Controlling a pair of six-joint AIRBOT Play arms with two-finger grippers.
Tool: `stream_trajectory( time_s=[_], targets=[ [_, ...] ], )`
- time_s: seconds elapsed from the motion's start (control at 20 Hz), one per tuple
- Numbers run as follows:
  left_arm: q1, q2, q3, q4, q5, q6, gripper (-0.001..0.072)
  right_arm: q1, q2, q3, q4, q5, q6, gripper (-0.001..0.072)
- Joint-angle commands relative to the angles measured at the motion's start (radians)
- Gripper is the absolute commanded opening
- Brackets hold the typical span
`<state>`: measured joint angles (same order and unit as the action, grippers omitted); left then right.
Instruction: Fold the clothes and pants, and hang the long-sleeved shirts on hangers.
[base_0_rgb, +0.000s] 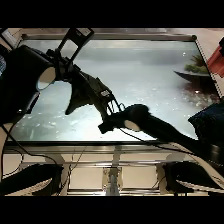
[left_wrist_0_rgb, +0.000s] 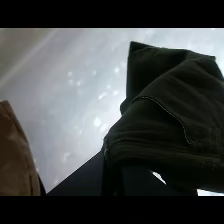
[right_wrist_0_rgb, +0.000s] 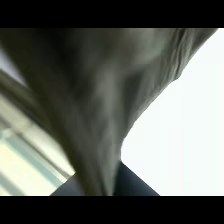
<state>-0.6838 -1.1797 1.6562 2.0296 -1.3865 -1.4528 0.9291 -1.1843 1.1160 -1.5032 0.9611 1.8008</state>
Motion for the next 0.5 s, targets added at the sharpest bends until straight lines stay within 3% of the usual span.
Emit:
stream_trajectory(
  time_s=[0.0,0.1,0.25,0.45],
  targets=[
    [0.0,0.01,0.0,0.03,-0.1,0.001,0.0074,-0.001,0.191,0.042,-0.037,0.243,-0.217,0.0019],
    [-0.003,0.03,0.0,0.007,-0.095,-0.003,0.007,-0.001,0.275,0.108,-0.068,0.36,-0.248,0.0019],
    [-0.031,0.085,0.001,-0.065,-0.089,-0.02,0.0068,-0.001,0.349,0.223,-0.067,0.427,-0.277,0.0019],
    [-0.067,0.192,0.001,-0.156,-0.066,-0.147,0.0067,-0.001,0.353,0.37,-0.066,0.613,-0.414,0.0019]
  ],
)
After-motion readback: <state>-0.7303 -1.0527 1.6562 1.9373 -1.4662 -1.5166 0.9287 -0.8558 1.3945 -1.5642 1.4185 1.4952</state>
